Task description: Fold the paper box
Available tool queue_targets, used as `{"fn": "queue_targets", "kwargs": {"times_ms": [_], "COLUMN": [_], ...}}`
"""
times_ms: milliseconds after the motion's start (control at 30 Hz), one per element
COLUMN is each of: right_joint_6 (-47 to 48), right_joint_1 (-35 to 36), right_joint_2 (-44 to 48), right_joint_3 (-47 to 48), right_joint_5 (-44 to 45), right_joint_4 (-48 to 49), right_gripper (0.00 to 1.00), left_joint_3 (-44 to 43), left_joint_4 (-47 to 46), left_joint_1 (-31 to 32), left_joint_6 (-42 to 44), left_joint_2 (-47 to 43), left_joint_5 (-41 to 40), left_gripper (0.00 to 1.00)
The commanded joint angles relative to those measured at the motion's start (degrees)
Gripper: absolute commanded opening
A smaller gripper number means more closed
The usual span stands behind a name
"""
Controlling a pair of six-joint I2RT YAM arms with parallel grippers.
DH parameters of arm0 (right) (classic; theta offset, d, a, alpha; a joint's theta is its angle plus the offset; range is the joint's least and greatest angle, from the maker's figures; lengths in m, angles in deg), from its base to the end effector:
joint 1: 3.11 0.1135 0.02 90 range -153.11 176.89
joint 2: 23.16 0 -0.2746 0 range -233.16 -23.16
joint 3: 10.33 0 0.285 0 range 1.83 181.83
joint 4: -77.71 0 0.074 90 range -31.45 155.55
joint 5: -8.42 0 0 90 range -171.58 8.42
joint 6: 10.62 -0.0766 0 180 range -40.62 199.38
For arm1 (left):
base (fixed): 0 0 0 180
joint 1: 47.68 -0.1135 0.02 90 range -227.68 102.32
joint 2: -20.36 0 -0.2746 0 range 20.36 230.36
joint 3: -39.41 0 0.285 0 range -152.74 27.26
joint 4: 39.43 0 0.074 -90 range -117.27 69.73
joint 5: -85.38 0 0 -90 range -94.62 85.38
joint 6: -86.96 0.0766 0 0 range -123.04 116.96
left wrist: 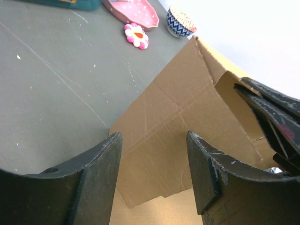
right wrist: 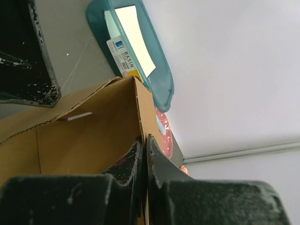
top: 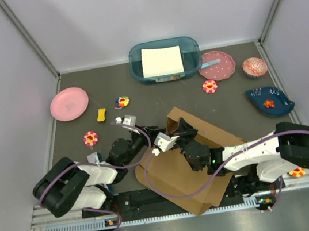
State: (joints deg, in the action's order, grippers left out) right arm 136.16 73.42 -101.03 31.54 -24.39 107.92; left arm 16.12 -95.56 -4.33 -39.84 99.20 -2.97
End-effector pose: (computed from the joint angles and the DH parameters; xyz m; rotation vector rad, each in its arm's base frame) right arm 0.1343 0.2843 0.2028 -1.0738 1.2604 -0.5674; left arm 0.2011 -0.1929 0.1494 0.1200 1.6700 -1.1072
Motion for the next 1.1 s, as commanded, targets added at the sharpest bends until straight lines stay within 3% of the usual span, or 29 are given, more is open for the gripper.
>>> {"fn": "queue_targets", "kwargs": {"times_ms": [0,333,567,733,1067], "right_joint_6": [-5.53,-5.53,-7.29,-8.61,-11.68], "right_joint_1": [1.16,1.16,1.16,1.6,1.51], "right_joint_2": [-1.24,-0.71,-1.06,-1.24,-0.27], "right_joint_3": [0.26,0.96,1.49,1.75,1.14], "right_joint_5": [-1.73,-2.08,-2.87,-3.05,-3.57], "right_joint_4": [-4.93,-5.81,-6.6,-8.09,-10.9], "right_gripper": [0.0,0.0,0.0,0.0,0.0], "left_joint_3": [-0.11,1.46,0.86,-1.34,-7.32], "left_joint_4": [1.32,-1.66,-5.71,-14.12,-13.1], "left_joint_1": [0.24,1.29,3.93,3.93,3.49], "left_joint_6": [4.27,7.43,11.39,13.85,18.07], "left_joint_2": [-3.18,0.17,4.11,10.35,13.0], "left_joint_5": [0.45,6.17,2.05,-1.12,-3.68], "left_gripper": [0.63,0.63,0.71,0.79,0.83]}}
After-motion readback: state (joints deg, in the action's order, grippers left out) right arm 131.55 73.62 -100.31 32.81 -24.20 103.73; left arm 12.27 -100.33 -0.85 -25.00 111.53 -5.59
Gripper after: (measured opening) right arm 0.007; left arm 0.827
